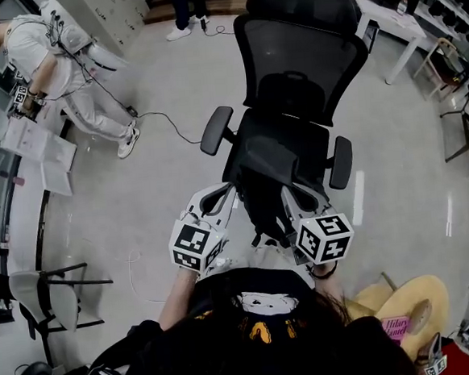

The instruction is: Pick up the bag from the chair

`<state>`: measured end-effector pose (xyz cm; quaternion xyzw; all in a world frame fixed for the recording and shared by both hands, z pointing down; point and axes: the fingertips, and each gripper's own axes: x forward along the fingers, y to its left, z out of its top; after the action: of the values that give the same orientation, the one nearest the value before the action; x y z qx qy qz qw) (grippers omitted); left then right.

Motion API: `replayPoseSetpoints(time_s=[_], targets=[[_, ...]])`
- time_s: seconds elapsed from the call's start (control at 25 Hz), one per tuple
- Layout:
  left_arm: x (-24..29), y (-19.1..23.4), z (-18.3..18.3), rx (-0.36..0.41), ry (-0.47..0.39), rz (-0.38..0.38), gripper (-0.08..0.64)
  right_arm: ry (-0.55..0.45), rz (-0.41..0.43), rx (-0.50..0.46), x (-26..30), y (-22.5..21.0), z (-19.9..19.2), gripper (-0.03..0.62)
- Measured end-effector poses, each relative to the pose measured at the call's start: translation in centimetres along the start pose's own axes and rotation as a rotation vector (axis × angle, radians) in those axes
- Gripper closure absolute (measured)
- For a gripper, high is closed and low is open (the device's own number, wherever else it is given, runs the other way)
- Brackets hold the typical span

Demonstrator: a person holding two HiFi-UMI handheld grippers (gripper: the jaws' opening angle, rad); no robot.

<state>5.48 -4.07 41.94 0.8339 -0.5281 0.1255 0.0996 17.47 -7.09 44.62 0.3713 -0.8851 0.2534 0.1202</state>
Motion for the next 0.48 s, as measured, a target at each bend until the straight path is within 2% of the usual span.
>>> replayPoseSetpoints(time_s=[0.48], targets=[[-10.8, 3.4, -3.2, -0.023, -0.023, 0.054, 0.551, -0.037, -0.003, -0.015, -1.2, 8.9, -0.9, 0.557]])
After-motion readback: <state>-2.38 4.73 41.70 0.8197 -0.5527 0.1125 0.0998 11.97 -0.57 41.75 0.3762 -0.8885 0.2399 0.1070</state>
